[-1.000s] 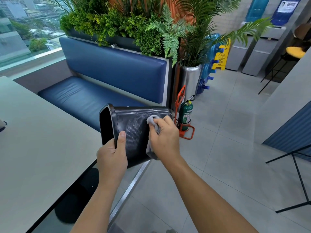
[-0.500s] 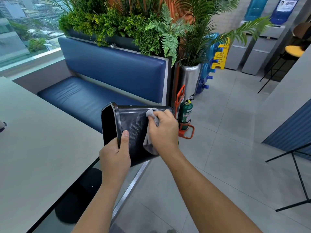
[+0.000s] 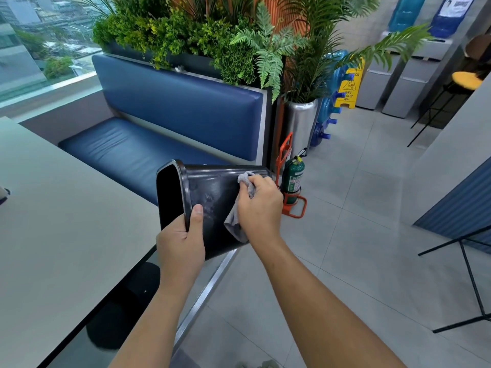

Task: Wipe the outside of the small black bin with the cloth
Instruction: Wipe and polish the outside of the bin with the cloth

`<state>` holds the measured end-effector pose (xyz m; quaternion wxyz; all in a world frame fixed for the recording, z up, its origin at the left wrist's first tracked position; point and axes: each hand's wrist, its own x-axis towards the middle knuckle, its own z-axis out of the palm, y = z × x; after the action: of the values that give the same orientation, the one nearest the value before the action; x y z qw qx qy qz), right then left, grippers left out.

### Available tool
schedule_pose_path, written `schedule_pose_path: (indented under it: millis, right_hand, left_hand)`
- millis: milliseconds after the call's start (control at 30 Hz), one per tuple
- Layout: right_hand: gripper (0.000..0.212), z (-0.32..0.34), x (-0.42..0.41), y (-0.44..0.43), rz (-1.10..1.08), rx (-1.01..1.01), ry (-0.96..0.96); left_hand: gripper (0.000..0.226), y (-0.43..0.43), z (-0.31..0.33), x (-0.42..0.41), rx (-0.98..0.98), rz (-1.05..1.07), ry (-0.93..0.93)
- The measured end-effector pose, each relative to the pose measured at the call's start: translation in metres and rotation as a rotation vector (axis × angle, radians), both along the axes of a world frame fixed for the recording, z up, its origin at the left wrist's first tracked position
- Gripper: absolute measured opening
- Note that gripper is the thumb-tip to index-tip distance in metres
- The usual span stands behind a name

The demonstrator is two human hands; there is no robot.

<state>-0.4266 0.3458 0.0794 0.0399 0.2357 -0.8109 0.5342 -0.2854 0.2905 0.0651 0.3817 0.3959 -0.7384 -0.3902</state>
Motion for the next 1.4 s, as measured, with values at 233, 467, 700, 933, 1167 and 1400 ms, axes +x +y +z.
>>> schedule_pose_path:
  millis: [233,467,700,933,1167,1400]
  right_hand:
    - [0.012,0.016,0.044,-0.013,0.247,-0.067,0.158]
    - [0.011,0.012,0.025,-0.012,0.13,-0.083,0.135]
    - [0.016,0.015,0.036,-0.011,0.317,-0.196,0.187]
    - [0.031,-0.032,0.062,0.022,0.449,-0.127,0.235]
    - [0.035,-0.033,0.066,0.024,0.331,-0.056,0.417]
    - [0.029,-0.048,0.07,0.028,0.376,-0.033,0.522]
  left_hand:
    - [0.061,-0.003,-0.004,-0.001,-0.021,0.0,-0.005]
    - [0.056,0.007,0.0,-0.004,-0.12,-0.037,0.014]
    - [0.057,0.006,0.001,-0.002,-0.033,-0.033,0.035]
    - [0.06,-0.003,-0.004,-0.002,0.271,0.077,0.221]
    - [0.024,-0.001,0.016,-0.016,0.699,-0.065,0.599]
    - [0.055,0.0,0.014,-0.015,0.657,0.083,0.364]
